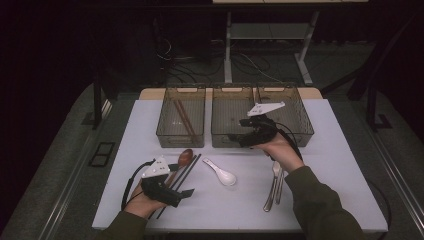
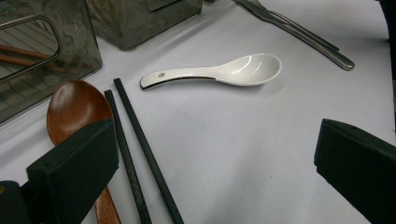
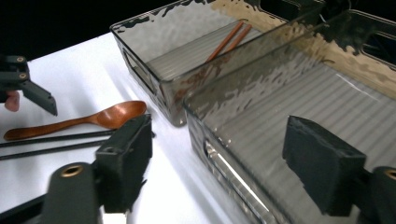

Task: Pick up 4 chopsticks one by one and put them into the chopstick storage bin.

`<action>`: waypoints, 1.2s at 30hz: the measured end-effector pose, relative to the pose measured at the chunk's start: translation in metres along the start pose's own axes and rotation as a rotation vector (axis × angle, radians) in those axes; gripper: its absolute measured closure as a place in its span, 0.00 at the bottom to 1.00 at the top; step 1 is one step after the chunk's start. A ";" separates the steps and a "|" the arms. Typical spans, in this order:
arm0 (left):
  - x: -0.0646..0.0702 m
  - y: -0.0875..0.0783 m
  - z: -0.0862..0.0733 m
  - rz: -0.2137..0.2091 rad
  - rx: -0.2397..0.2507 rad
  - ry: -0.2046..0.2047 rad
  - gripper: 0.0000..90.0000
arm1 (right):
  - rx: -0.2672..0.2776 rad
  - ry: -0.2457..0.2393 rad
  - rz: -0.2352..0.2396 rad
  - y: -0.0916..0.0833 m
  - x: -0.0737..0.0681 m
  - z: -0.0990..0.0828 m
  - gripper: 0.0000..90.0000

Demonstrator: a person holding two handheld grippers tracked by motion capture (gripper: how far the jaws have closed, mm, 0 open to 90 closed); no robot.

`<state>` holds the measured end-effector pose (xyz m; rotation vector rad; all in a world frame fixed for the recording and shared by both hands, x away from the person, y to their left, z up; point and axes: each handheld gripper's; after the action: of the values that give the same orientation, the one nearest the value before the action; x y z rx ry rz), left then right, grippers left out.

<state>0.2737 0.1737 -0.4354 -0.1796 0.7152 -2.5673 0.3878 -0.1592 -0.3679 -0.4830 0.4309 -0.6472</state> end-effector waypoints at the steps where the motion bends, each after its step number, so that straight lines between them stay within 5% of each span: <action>1: 0.000 0.000 0.000 0.000 0.000 -0.001 0.00 | 0.007 0.003 -0.004 -0.004 -0.001 -0.003 0.23; 13: -0.001 0.001 0.000 0.003 -0.002 -0.007 0.00 | 0.073 0.043 -0.052 -0.041 0.007 -0.057 0.20; 28: -0.006 0.004 0.002 0.032 -0.012 0.002 0.00 | 0.081 0.103 -0.085 -0.089 0.015 -0.127 0.20; 36: -0.007 0.000 0.007 0.054 -0.012 0.011 0.01 | 0.069 0.059 -0.102 -0.109 0.012 -0.152 0.20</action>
<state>0.2813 0.1734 -0.4299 -0.1485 0.7303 -2.5146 0.2668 -0.2867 -0.4328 -0.4232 0.4399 -0.7741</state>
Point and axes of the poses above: each handheld gripper's, and its own axes: y roughly forward along the jaws, z roughly out of its top, x roughly to its right, and after that the axes turned 8 degrees about y, right-handed
